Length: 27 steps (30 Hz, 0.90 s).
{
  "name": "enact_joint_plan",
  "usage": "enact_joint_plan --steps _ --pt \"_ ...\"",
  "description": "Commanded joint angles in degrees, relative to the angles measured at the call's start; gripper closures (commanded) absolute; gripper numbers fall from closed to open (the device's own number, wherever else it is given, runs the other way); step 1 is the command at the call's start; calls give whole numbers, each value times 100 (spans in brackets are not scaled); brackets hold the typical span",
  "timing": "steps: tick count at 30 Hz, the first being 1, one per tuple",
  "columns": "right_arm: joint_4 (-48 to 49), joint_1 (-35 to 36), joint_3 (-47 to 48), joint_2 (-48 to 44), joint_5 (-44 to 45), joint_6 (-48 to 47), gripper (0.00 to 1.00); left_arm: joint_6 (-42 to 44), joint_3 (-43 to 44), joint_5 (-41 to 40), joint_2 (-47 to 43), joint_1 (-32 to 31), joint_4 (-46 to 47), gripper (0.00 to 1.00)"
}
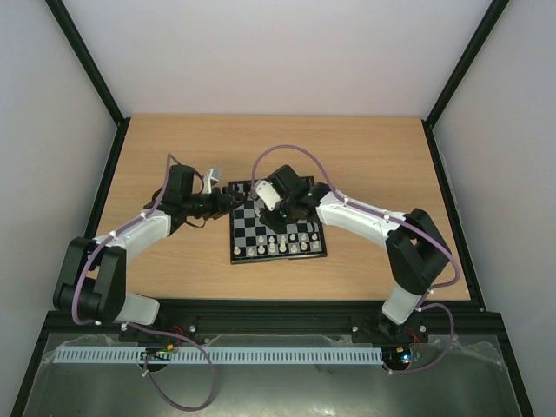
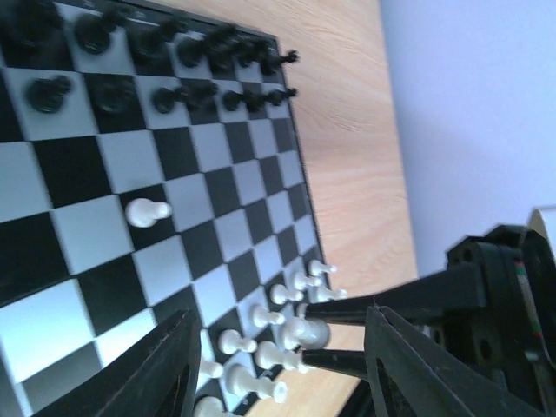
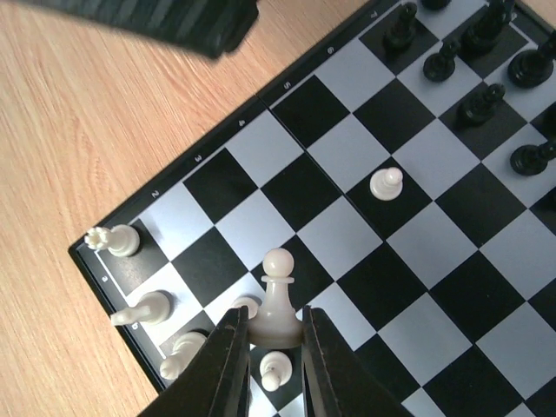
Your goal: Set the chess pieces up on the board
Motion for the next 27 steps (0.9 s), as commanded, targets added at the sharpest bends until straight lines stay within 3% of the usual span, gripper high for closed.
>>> enact_joint_plan --steps 1,7,14,27 --pt "185 -54 -106 -145 -296 -26 84 -483 -81 1087 57 -77 744 49" --pt "253 -85 -120 -264 -507 59 84 -434 -73 1156 256 -257 629 59" --pt "253 -96 -147 -343 -678 87 84 -357 -51 1119 478 -326 557 57" --pt "292 -113 -155 -338 -743 167 84 -403 -57 1295 672 -429 613 72"
